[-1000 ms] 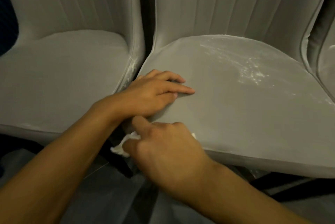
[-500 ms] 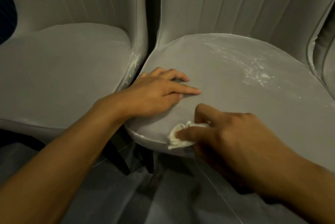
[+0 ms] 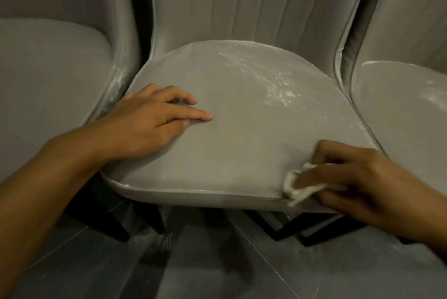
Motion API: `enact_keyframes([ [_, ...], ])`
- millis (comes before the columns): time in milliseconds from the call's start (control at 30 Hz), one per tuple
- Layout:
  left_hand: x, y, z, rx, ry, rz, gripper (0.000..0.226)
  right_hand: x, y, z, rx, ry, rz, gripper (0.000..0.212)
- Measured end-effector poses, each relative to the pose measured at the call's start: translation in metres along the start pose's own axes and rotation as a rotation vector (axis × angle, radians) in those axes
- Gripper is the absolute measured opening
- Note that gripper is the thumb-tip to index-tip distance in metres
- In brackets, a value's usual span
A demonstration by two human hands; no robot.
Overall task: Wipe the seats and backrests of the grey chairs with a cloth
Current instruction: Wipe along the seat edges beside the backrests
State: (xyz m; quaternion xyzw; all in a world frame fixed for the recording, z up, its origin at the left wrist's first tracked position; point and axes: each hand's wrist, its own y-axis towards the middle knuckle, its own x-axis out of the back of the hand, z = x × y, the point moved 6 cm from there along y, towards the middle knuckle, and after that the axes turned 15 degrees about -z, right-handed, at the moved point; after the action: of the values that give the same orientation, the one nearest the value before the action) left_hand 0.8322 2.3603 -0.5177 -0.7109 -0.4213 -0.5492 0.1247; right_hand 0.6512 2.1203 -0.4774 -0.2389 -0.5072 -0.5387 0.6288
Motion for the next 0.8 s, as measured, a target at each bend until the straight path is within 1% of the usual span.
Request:
enact_keyframes([
  [100,-0.001,-0.001,0.0,-0.039,0.011,-0.023,0.042,-0.03,0.031,0.032,0.095,-0.025,0.006,0.028],
  [167,-0.001,0.0,0.0,-0.063,-0.003,-0.051,0.041,-0.04,0.048,0.042,0.138,-0.112,-0.014,0.029],
  [267,-0.003,0.001,-0.006,-0.063,0.017,-0.127,0.043,-0.027,0.051,0.022,0.095,-0.204,-0.038,0.032],
  [333,-0.006,0.001,-0.02,-0.097,0.086,-0.19,0.044,-0.007,0.041,-0.015,0.001,-0.213,-0.106,0.034],
  [400,-0.012,-0.003,-0.04,-0.167,0.152,-0.23,0.043,0.015,0.03,-0.061,-0.137,-0.247,-0.209,0.034],
  [500,-0.021,-0.005,-0.06,-0.197,0.094,-0.208,0.042,0.036,0.026,-0.122,-0.395,-0.394,-0.393,0.028],
  [567,-0.026,-0.007,-0.064,-0.206,0.055,-0.209,0.04,0.038,0.031,-0.141,-0.537,-0.467,-0.431,0.029],
  [600,-0.027,-0.009,-0.064,-0.207,0.046,-0.217,0.04,0.036,0.035,-0.139,-0.564,-0.49,-0.417,0.032],
  [667,-0.028,-0.009,-0.063,-0.2,0.032,-0.227,0.039,0.028,0.041,-0.117,-0.523,-0.488,-0.368,0.038],
  [733,-0.029,-0.009,-0.062,-0.2,0.024,-0.231,0.039,0.013,0.041,-0.076,-0.388,-0.39,-0.336,0.043],
  [800,-0.03,-0.008,-0.063,-0.206,0.027,-0.228,0.039,-0.006,0.035,-0.038,-0.25,-0.323,-0.257,0.037],
])
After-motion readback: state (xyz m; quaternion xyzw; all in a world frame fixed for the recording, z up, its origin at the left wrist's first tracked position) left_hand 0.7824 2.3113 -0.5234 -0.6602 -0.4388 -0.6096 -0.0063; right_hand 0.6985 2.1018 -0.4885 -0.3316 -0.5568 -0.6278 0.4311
